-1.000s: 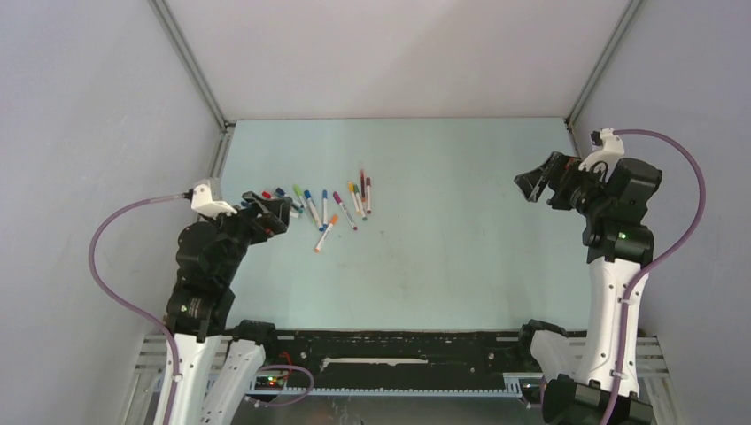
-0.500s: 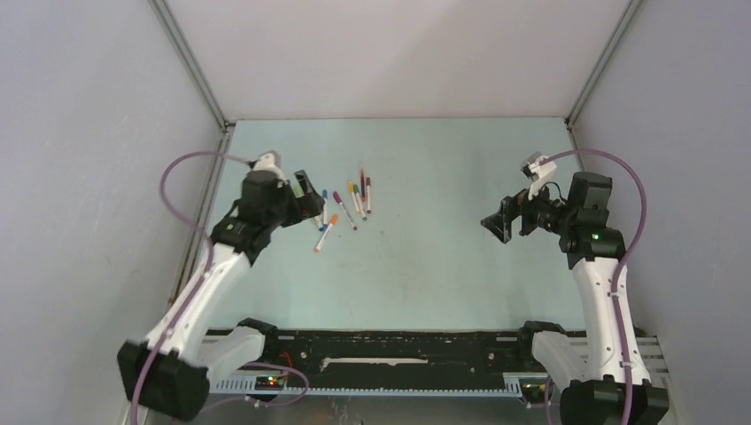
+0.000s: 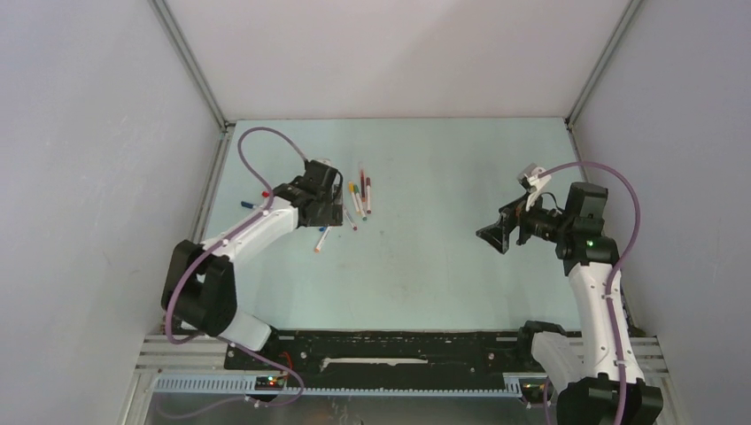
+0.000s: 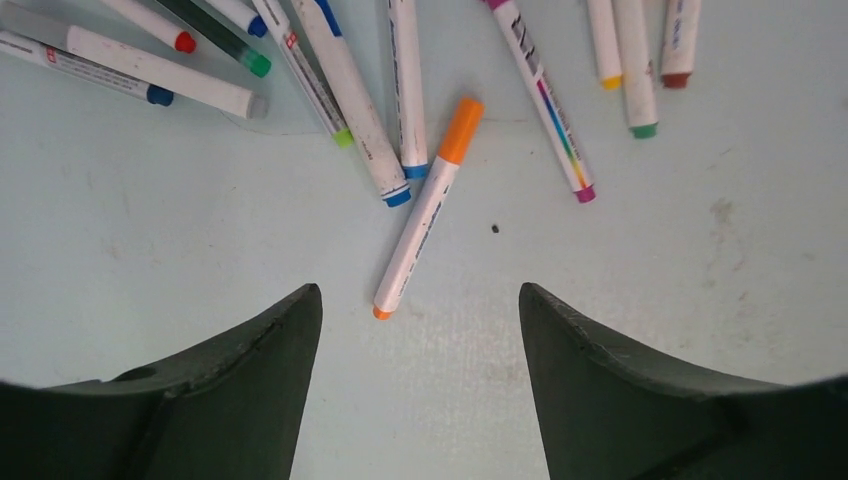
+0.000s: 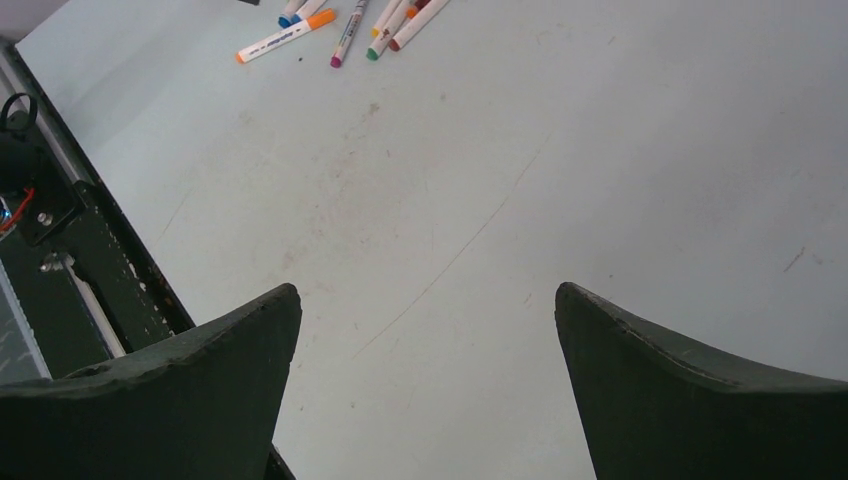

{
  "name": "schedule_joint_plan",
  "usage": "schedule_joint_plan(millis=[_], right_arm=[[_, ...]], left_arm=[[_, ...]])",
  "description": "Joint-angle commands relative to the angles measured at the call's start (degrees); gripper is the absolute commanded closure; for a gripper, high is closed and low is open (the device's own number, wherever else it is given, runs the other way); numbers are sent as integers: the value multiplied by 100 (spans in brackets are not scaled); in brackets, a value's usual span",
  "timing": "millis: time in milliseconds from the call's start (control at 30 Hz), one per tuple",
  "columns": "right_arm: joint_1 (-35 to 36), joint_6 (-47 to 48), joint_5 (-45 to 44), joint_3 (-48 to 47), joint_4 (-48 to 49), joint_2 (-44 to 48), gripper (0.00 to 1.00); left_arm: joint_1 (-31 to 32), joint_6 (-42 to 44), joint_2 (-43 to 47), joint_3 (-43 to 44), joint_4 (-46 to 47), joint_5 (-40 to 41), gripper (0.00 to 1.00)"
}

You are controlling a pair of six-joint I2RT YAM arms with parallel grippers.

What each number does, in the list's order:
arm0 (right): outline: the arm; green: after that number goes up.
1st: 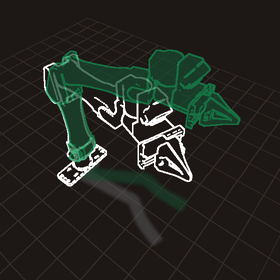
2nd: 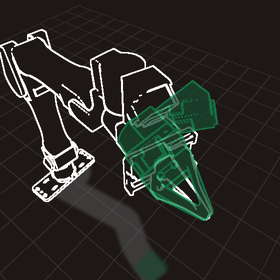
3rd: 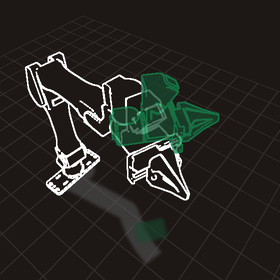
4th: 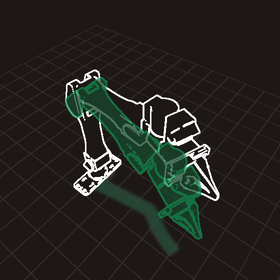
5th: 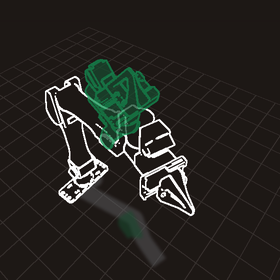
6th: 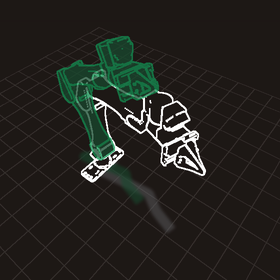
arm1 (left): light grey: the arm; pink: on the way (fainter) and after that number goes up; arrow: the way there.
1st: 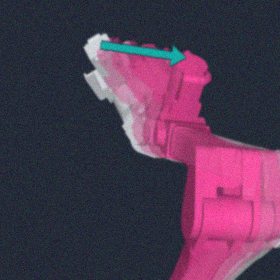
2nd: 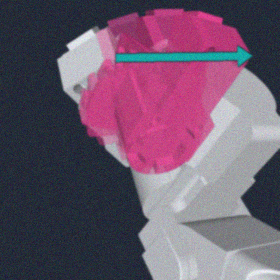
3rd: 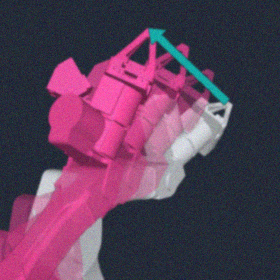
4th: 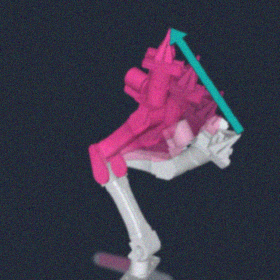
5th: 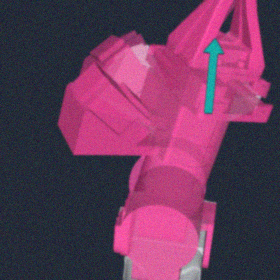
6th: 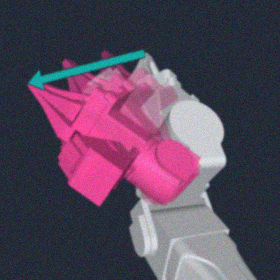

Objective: Open the pen caps
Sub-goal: Pick up the pen from the center of the board.

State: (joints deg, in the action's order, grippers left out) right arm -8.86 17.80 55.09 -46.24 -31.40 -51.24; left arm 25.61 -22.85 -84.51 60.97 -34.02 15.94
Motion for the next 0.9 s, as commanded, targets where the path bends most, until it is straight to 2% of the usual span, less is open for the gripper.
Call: schedule_joint_plan(millis=[0,267,433,867], right_arm=[[174,337,28,-43,125,18,0],[211,443,148,-43,45,-25,0],[159,468,245,-43,33,-77,0],[43,521,372,-43,-7,-105,0]], left_arm=[[41,422,-303,331,-165,66,25],[-5,592,-1152,382,-21,-325,29],[-87,643,-1334,313,216,-573,31],[-328,571,-1559,310,349,-990,48]])
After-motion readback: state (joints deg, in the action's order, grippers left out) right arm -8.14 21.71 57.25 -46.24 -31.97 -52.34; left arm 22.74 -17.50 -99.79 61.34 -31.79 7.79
